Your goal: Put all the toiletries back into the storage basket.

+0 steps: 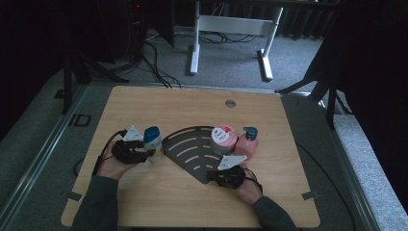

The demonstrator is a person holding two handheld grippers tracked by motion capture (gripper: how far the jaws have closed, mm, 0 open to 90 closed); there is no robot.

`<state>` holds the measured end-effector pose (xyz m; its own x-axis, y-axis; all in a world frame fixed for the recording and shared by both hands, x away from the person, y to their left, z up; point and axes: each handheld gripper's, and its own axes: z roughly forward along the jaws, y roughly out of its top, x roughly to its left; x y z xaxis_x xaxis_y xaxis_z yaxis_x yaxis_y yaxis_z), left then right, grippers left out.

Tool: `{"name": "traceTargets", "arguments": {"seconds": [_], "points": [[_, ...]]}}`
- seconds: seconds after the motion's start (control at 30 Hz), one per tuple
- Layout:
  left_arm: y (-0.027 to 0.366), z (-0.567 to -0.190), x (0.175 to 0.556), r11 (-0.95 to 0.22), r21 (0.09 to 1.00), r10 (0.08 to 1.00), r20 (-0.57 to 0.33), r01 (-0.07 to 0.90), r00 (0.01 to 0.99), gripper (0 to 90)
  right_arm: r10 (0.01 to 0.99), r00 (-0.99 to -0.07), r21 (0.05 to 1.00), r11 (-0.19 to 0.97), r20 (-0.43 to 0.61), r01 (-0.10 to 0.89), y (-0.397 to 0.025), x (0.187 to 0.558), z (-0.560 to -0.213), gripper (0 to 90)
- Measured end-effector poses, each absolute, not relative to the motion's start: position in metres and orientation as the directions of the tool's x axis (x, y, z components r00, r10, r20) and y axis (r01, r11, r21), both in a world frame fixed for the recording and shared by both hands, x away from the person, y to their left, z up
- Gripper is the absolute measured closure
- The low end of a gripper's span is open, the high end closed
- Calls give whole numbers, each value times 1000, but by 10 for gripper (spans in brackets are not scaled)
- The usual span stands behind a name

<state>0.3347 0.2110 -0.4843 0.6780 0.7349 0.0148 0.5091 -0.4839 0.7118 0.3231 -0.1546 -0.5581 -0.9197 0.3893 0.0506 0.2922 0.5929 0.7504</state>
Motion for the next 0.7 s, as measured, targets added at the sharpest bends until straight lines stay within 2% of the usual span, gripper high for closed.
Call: {"name": "traceTargets", "arguments": {"seconds": [0.3, 0.7], "points": [[206, -473, 340, -509, 695, 722, 24, 508, 691, 513, 387, -921, 750, 594, 51, 291, -154, 324, -558, 825], [203, -466, 344, -541, 669, 713, 45, 509, 699, 521, 386, -921, 748, 595, 52, 292, -154, 324, -558, 825]]}}
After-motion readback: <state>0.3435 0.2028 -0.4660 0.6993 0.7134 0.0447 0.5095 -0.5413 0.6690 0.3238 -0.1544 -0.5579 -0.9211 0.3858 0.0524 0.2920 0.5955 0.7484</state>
